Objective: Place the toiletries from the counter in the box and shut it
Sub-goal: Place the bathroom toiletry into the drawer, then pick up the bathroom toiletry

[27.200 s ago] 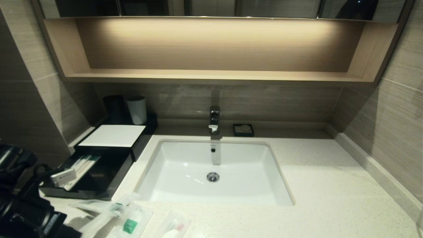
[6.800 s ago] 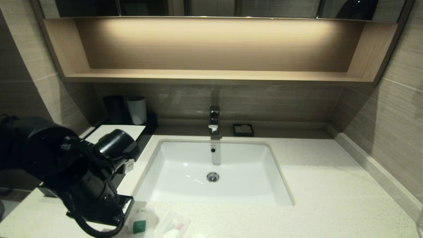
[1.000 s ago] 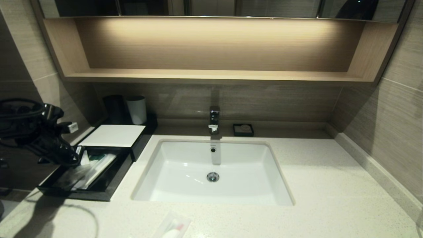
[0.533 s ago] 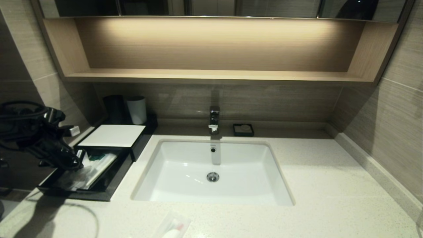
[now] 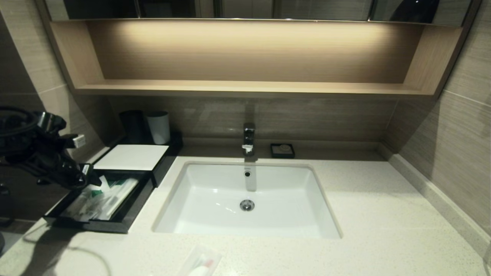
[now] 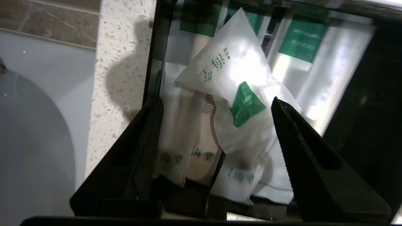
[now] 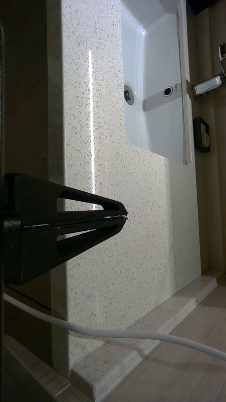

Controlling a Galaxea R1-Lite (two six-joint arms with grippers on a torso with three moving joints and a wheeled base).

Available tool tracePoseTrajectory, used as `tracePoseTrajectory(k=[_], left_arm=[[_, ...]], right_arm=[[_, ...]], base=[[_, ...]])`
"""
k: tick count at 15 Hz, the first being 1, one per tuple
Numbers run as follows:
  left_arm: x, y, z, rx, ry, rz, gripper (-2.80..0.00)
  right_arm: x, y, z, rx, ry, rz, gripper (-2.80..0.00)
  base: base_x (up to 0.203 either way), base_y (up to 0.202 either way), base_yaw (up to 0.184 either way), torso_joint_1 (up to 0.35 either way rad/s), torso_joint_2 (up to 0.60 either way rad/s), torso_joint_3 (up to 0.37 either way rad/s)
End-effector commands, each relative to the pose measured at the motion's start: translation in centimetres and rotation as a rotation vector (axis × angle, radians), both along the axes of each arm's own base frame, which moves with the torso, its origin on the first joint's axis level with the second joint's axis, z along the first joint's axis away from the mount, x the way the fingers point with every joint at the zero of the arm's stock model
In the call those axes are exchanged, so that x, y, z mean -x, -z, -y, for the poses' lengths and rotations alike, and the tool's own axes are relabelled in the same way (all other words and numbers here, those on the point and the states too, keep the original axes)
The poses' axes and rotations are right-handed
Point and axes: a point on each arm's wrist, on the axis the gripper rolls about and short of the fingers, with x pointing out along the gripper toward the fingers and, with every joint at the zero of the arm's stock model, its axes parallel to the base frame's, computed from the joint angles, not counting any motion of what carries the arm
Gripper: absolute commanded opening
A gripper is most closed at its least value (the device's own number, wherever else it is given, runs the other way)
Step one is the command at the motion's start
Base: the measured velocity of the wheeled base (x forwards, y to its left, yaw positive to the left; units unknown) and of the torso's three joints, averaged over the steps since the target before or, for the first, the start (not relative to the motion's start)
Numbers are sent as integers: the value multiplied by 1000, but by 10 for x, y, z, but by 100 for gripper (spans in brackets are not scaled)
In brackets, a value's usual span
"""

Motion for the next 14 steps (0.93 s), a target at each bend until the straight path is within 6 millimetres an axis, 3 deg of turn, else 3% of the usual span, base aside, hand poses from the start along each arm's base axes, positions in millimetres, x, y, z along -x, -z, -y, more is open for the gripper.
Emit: tracePoseTrajectory(k=[1, 3, 4, 6, 9, 14], left_arm=[[28, -41, 10, -38, 3, 93, 0], [49, -61, 23, -54, 15, 142, 0], [61, -69, 34, -54, 36, 157, -280], [87, -70, 68, -27, 127, 104, -280], [116, -54, 110, 31, 247, -38, -280], [116, -34, 146, 56, 371, -209, -280]], right_arm=[[0, 0, 0, 0, 0, 0, -280], [0, 0, 0, 0, 0, 1, -280], [0, 0, 0, 0, 0, 0, -280], [0, 0, 0, 0, 0, 0, -280], [0, 0, 0, 0, 0, 1, -280], [0, 0, 0, 0, 0, 0, -280]], base=[[0, 0, 0, 0, 0, 0], [0, 0, 0, 0, 0, 0], [0, 0, 0, 0, 0, 0], [0, 0, 0, 0, 0, 0], [0, 0, 0, 0, 0, 0], [0, 0, 0, 0, 0, 0]])
